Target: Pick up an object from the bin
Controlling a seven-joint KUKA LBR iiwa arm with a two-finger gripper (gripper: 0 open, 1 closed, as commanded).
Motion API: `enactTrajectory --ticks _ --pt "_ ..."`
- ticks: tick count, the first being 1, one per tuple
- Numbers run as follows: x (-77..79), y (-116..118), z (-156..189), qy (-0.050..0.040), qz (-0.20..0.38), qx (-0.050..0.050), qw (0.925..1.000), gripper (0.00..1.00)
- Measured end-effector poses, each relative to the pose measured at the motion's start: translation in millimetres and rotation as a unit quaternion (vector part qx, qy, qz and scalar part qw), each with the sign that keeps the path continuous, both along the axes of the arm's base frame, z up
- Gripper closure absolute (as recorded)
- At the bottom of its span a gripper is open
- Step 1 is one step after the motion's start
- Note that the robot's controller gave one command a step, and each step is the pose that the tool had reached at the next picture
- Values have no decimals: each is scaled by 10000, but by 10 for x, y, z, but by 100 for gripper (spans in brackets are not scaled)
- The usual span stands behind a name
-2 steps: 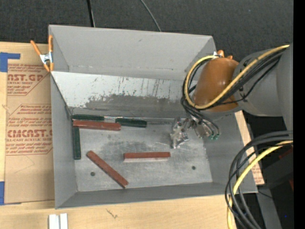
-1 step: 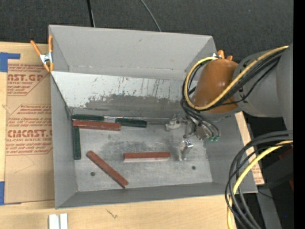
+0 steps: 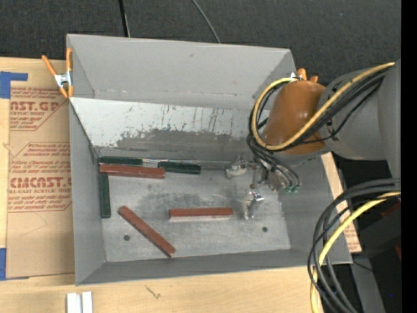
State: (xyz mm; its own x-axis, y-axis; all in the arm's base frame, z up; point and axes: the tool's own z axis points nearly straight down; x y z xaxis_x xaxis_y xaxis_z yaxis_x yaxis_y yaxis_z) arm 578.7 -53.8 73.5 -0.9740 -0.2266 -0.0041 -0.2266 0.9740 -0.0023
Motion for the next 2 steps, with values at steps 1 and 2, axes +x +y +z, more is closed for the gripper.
enactTrajectory --ticks 1,2 --pt "-168 668 32 -66 -76 17 9999 100" --pt "-168 668 32 -66 -76 17 9999 100"
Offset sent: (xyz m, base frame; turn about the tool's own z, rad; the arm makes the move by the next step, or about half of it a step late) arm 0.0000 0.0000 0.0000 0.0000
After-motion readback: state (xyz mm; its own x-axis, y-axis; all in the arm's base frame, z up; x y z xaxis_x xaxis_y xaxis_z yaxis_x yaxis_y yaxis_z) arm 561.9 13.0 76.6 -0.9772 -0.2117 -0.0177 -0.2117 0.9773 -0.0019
